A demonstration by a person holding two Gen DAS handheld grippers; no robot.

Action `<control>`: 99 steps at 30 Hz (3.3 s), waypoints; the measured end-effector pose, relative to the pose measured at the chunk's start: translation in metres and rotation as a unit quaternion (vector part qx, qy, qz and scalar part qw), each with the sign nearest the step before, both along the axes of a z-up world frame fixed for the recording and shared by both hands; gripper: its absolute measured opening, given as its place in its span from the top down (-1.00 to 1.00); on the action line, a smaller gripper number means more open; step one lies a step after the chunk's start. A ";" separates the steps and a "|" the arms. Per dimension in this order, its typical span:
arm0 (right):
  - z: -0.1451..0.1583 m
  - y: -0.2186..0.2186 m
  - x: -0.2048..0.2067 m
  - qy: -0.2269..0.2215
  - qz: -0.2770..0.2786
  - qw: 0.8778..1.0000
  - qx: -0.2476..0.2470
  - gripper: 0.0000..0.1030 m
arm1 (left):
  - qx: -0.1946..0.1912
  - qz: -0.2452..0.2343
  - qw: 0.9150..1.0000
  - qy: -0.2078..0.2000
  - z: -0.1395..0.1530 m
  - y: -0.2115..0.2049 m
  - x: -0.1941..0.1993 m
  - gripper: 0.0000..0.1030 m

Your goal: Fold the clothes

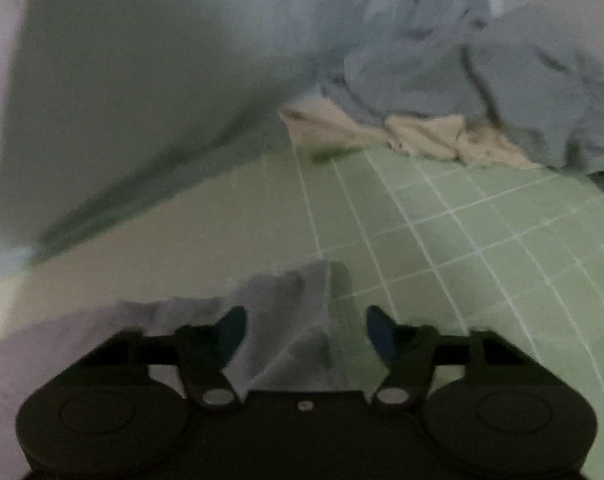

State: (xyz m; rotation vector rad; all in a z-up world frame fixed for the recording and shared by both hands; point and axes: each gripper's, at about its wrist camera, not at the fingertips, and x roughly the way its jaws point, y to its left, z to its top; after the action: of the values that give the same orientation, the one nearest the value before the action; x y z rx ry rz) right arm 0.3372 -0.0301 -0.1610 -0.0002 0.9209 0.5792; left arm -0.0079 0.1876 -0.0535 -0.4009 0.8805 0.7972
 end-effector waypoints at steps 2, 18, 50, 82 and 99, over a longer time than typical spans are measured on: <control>-0.008 0.010 0.015 0.016 0.019 1.000 -0.016 -0.05 | 0.001 0.007 1.000 0.004 -0.001 0.004 0.002 -0.94; 0.043 0.025 0.090 -0.092 -0.047 0.993 -0.054 0.15 | -0.013 0.026 0.999 0.014 -0.014 0.027 0.005 -0.94; 0.010 -0.106 -0.102 -0.025 -0.121 0.988 -0.088 0.95 | -0.026 0.064 0.995 -0.074 0.010 0.011 -0.063 -0.94; 0.007 0.000 -0.002 -0.073 -0.067 0.992 -0.075 0.11 | -0.060 0.079 0.995 -0.032 -0.058 0.113 0.033 -0.94; -0.013 -0.005 0.003 -0.045 -0.100 0.989 -0.096 0.47 | -0.105 0.045 0.993 -0.002 -0.114 0.143 0.129 -0.58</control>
State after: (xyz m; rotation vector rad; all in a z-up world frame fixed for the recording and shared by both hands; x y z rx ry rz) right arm 0.3399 -0.0352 -0.1741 -0.1068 0.8737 0.3009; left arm 0.1215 0.3306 -0.1675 -0.6306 0.9503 0.7881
